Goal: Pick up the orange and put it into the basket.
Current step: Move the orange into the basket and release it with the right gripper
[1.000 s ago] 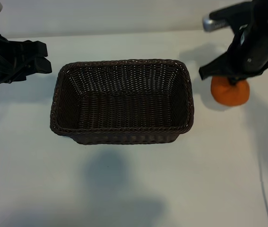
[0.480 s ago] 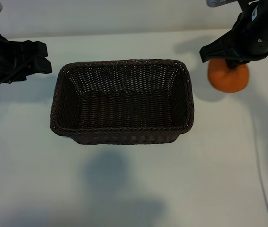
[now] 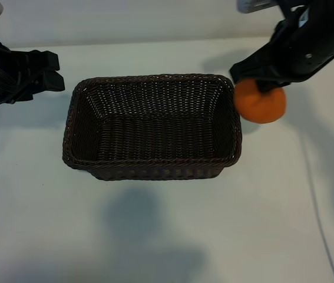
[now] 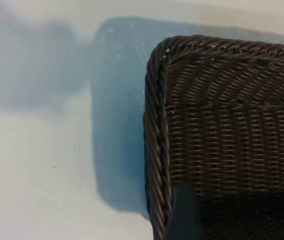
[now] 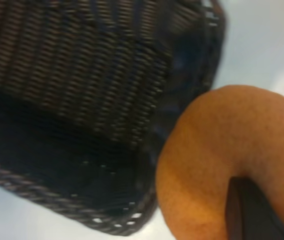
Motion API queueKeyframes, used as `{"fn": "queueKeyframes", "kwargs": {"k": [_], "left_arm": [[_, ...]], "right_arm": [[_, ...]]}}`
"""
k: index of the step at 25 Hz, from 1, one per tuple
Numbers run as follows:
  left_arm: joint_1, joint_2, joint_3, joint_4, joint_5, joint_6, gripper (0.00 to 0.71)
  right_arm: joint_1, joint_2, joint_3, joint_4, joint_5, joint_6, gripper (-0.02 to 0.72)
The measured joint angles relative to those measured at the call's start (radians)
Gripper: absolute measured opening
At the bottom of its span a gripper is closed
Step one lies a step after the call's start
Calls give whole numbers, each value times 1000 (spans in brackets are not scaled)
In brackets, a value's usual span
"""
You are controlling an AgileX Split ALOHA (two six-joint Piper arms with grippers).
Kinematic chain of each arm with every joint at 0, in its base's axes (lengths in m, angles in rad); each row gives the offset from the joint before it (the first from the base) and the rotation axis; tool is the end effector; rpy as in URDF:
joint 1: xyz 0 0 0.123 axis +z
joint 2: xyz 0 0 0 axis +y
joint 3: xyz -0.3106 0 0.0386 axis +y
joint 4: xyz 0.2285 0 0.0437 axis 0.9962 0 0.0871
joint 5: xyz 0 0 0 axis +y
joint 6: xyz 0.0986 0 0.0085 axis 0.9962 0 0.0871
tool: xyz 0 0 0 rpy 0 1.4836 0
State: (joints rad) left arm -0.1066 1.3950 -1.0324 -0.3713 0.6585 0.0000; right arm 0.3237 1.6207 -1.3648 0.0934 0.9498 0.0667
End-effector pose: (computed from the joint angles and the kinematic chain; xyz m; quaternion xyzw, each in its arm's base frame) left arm 0.2688 -0.0509 0.3197 -0.0534 0.9376 -0.1692 0.2991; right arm 0.3099 0.1119 0.3270 -0.1069 0.9678 0.0857 0.2114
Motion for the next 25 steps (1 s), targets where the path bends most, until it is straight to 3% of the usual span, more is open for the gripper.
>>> {"fn": "queueKeyframes", "kwargs": {"k": [11,17,25], "left_arm": [[0,0,0,0,2,0,589],[0,0,0,0,3,0,589],[0,0,0,0,3,0,589]], "right_arm": [[165,0,0,7,-92,-2,65],[187,3,0,15,-141,-17,65],[187,98,-57,16,-114,-42,65]]}}
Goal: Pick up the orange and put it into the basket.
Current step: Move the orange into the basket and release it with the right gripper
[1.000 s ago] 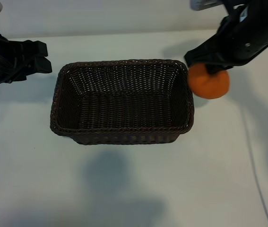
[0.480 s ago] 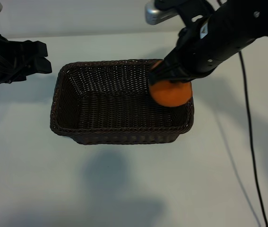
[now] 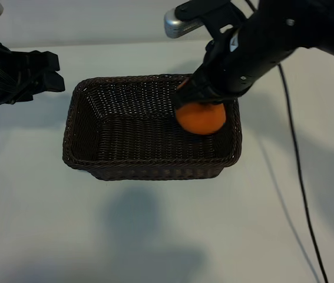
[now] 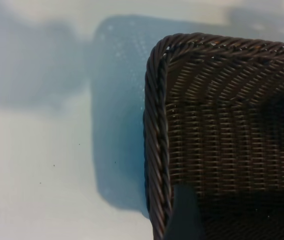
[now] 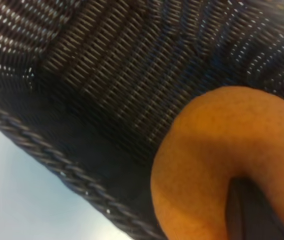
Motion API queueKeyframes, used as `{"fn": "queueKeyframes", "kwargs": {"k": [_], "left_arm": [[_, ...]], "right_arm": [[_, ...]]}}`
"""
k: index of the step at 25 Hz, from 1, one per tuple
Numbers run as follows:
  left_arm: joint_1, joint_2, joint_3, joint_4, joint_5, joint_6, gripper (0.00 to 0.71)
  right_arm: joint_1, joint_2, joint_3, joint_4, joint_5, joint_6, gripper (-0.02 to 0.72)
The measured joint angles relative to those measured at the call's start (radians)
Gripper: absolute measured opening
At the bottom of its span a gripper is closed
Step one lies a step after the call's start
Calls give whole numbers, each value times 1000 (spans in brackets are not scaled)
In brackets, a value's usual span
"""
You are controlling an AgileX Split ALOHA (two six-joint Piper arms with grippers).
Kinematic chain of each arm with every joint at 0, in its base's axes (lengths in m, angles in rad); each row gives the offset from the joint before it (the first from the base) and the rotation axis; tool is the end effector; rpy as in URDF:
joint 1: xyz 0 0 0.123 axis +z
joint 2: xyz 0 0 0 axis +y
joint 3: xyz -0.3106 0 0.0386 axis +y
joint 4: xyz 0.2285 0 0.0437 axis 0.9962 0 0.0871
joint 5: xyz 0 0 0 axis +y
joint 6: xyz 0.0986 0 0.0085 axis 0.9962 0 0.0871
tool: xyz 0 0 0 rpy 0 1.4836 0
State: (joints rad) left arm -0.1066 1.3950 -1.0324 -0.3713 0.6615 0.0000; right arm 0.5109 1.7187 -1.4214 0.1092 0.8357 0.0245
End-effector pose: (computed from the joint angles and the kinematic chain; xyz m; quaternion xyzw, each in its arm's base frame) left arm 0.2686 -0.0510 0.3196 -0.0532 0.9380 -0.1692 0.2977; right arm 0.3143 0.1854 0.3141 -0.2081 0.9419 0.1154 0.2370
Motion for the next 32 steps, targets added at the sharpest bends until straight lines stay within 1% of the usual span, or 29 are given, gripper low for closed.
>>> {"fn": "queueKeyframes", "kwargs": {"k": [2,6,9,12,14,20,32], "left_arm": [[0,0,0,0,0,0,589],[0,0,0,-1,-1,0,589],[0,0,0,-1,-2,0,589],[0,0,0,-1,-3,0,589],[0,0,0,-1,-4,0,589],[0,0,0,-1,-8,0,589],[0,0,0,-2,-15,0,588]], "right_arm": [[0,30,-39,1,22,-10,65],[11,88,-105,21,51,-37,65],[23,124,-129,40,56,-56,65],[29,150,-136,42,56,-72,65],[29,172,-142,45,56,-95,65],[29,227,-143,62,46,-139,64],[29,321,-143,80,-6,-168,64]]}}
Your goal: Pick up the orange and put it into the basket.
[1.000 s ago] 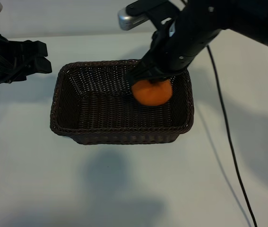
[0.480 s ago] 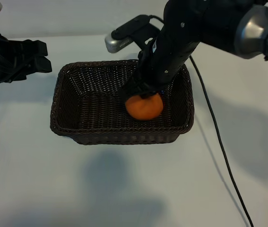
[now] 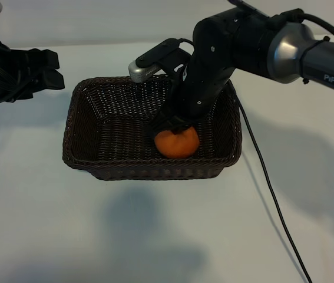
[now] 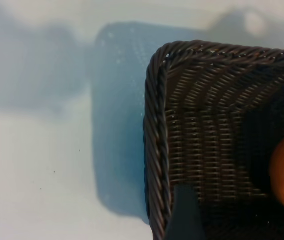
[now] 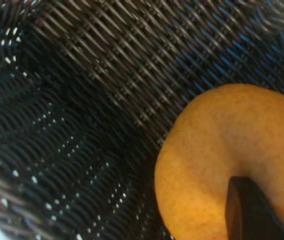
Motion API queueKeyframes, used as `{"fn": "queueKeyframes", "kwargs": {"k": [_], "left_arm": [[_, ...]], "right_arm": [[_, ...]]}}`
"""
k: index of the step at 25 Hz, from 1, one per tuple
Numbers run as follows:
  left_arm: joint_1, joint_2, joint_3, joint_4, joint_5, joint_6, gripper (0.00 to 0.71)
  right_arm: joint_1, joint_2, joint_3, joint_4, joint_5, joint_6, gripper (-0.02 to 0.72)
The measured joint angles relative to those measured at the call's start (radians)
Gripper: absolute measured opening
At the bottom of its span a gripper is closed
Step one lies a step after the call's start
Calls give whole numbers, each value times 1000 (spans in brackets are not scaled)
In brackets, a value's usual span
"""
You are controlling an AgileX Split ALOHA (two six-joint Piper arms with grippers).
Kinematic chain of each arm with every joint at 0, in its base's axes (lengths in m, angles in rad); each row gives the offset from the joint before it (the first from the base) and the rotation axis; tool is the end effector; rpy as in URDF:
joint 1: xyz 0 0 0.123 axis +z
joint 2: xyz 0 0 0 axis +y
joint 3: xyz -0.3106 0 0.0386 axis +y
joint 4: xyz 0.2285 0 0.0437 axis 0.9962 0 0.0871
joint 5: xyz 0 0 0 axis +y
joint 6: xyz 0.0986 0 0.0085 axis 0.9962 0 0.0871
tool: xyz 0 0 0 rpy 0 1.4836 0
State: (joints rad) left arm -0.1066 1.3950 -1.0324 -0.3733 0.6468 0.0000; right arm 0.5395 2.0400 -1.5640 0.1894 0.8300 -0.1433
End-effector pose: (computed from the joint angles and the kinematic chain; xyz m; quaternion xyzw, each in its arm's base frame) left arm 0.2698 -0.0508 0.3204 -0.0550 0.9357 -0.1697 0.3045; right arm 0.3640 0.2340 0.2250 -0.2805 0.9405 0.1126 0.1552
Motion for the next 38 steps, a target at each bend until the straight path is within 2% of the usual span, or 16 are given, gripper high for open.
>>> {"fn": "queueKeyframes", "kwargs": {"k": [6,9,12,15,17,20,23,28,32,38], "left_arm": [[0,0,0,0,-16,0,588],[0,0,0,0,-20,0,588],[0,0,0,0,-21,0,588],[0,0,0,0,-21,0,588],[0,0,0,0,-21,0,588],[0,0,0,0,-21,0,588],[0,0,0,0,-21,0,588],[0,0,0,0,-21,0,588],[0,0,0,1,-22,0,588],[0,0,0,1,-22,0,588]], "right_arm": [[0,22,0,5,-9,-1,67],[0,25,0,5,-9,-1,115],[0,25,0,6,-8,3,250],[0,24,0,8,-1,4,468],[0,24,0,8,12,4,588],[0,23,0,8,27,4,685],[0,23,0,8,35,15,693],[0,23,-19,8,72,29,644],[0,23,-87,5,149,48,623],[0,23,-237,-18,315,56,612]]}}
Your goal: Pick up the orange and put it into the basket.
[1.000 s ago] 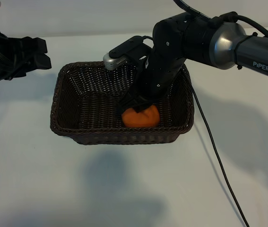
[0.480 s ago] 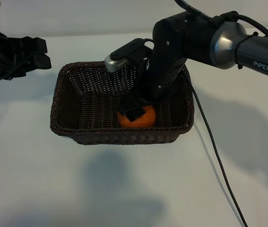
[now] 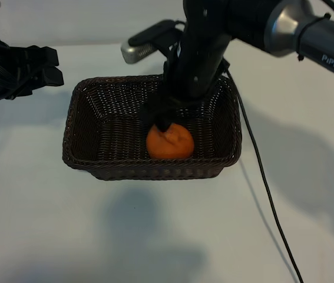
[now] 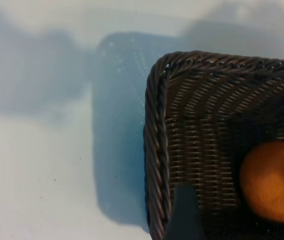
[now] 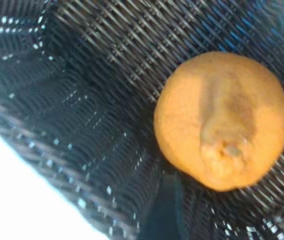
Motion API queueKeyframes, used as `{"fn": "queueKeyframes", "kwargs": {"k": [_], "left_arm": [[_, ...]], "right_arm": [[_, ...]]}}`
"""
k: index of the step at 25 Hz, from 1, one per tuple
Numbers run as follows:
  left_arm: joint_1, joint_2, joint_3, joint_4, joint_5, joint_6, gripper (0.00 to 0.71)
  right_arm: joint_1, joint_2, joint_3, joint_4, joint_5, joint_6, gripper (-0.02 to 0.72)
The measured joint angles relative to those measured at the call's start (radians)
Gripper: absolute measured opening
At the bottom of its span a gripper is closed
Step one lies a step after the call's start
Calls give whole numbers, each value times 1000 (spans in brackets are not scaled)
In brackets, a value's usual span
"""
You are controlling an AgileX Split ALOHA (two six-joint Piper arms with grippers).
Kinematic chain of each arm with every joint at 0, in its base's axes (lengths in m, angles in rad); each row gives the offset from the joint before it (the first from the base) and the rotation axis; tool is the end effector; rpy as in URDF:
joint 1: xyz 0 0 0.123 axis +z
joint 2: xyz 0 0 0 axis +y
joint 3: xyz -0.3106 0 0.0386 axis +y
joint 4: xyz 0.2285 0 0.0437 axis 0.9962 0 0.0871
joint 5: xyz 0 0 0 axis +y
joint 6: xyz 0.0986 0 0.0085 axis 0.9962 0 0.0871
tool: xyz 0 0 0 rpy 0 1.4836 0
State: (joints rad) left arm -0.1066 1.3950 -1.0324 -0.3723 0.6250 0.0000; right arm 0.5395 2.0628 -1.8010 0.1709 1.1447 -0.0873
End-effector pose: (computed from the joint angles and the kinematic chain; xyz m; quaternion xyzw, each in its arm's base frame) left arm 0.2715 -0.0503 0.3216 -0.0565 0.9324 -0.1686 0.3147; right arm 0.3675 0.2379 0.2670 -0.2807 0.9481 0.1075 0.1035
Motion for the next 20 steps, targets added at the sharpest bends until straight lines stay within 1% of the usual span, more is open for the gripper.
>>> {"fn": "queueKeyframes", "kwargs": {"k": [2,4,11,20], "left_arm": [[0,0,0,0,0,0,588],[0,0,0,0,0,0,588],[0,0,0,1,0,0,588],[0,0,0,1,0,0,588]], "right_arm": [[0,-5,-33,-15,45,9,607],[0,-20,-50,-39,64,15,605],[0,-111,-53,-109,74,40,603],[0,-172,-53,-157,76,72,603]]}}
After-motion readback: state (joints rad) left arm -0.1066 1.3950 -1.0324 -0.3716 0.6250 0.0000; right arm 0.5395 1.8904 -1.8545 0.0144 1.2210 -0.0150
